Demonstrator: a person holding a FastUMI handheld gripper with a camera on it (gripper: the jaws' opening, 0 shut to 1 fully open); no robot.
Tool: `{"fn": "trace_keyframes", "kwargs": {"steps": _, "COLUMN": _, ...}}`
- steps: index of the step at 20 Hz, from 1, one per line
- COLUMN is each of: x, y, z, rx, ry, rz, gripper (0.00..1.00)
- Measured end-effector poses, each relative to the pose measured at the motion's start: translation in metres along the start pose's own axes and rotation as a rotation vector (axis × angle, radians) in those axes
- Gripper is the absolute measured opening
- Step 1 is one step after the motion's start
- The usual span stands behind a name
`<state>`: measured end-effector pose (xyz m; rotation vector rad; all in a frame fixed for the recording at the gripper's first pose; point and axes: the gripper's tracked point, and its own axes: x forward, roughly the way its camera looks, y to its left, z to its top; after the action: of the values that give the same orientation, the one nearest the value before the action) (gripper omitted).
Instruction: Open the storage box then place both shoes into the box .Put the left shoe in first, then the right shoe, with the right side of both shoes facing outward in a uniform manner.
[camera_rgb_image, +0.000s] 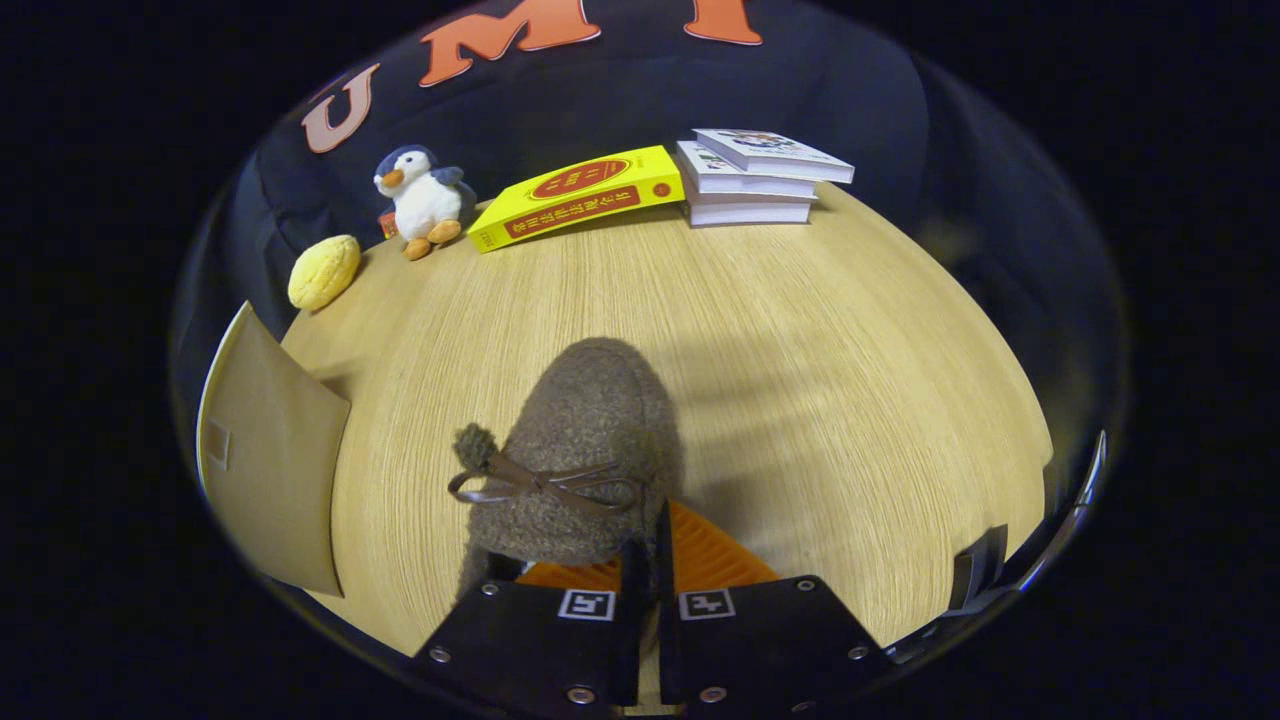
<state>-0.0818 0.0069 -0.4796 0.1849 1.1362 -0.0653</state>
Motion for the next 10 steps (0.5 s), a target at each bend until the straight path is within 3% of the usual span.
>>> {"fn": "trace_keyframes", "kwargs": {"steps": 2, "x": -0.004, "y": 0.002, "z": -0.001, "rx": 0.03, "ry": 0.022, "rz": -0.006, "gripper": 0.05}}
{"fn": "trace_keyframes", "kwargs": {"steps": 5, "x": -0.022, "y": 0.015, "z": 0.011, "rx": 0.08, "ry": 0.012, "rz": 0.015, "gripper": 0.04}}
{"fn": "trace_keyframes", "kwargs": {"steps": 10, "x": -0.059, "y": 0.059, "z": 0.03, "rx": 0.049, "ry": -0.004, "rz": 0.052, "gripper": 0.04}}
